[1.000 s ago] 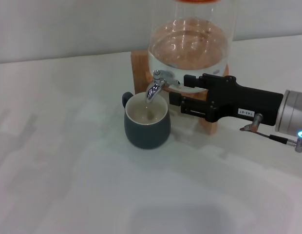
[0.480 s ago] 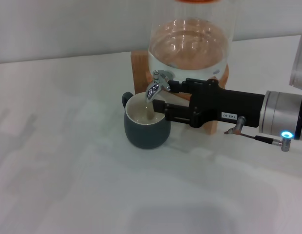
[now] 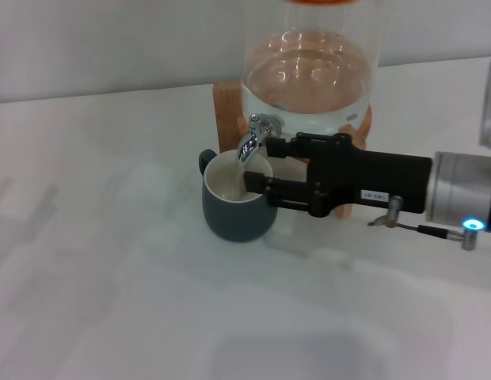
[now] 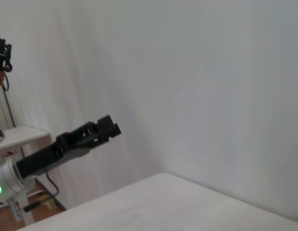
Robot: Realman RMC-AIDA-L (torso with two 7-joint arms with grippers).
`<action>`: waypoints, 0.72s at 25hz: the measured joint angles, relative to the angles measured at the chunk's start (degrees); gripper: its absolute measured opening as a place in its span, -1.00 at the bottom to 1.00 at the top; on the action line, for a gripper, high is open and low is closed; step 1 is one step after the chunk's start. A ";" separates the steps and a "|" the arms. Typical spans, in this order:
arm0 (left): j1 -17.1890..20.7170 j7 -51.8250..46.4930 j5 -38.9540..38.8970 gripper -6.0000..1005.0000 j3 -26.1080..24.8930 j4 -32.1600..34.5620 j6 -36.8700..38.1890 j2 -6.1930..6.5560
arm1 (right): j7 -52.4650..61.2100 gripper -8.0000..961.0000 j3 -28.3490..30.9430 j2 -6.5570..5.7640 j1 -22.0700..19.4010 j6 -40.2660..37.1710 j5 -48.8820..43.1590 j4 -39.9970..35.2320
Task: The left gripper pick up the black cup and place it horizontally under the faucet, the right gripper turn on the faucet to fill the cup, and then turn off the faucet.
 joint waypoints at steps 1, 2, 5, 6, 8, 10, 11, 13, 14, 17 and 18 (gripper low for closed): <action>0.01 0.00 0.05 0.75 0.00 -0.08 0.12 0.00 | 0.00 0.37 0.72 0.00 -0.23 1.53 0.08 -0.14; 0.03 0.00 0.10 0.75 0.00 -0.17 0.19 0.02 | 0.00 0.37 1.36 0.00 -0.42 2.86 0.17 -0.25; 0.05 0.00 0.21 0.75 0.00 -0.28 0.26 0.12 | 0.00 0.37 2.92 0.01 -1.01 6.48 0.38 -0.52; 0.06 -0.01 0.25 0.75 0.00 -0.29 0.27 0.17 | 0.00 0.37 3.42 0.01 -1.33 7.49 0.41 -0.61; 0.07 -0.40 0.34 0.75 0.00 -0.29 0.28 0.32 | -0.01 0.37 4.64 0.02 -1.83 9.59 0.42 -0.63; 0.08 -0.97 0.36 0.75 0.00 -0.30 0.08 0.50 | -0.02 0.37 5.58 0.04 -2.11 10.79 0.47 -0.58; 0.12 -1.11 0.37 0.75 0.00 -0.31 -0.38 0.59 | -0.03 0.37 7.59 0.09 -2.89 12.99 0.78 -0.14; 0.42 -1.04 0.38 0.75 -0.14 -0.31 -1.92 0.68 | -0.11 0.37 8.72 0.11 -3.63 13.60 1.02 0.19; 0.64 -0.87 0.46 0.75 -0.43 -0.28 -2.89 0.71 | -0.18 0.37 9.18 0.13 -3.89 13.65 1.11 0.43; 1.14 0.21 1.54 0.75 -2.25 -0.38 -6.34 0.71 | -0.44 0.37 10.12 0.18 -4.28 13.69 1.28 1.70; 1.26 0.70 2.03 0.75 -2.98 -0.47 -7.39 0.61 | -0.53 0.37 10.21 0.19 -4.28 13.67 1.30 2.21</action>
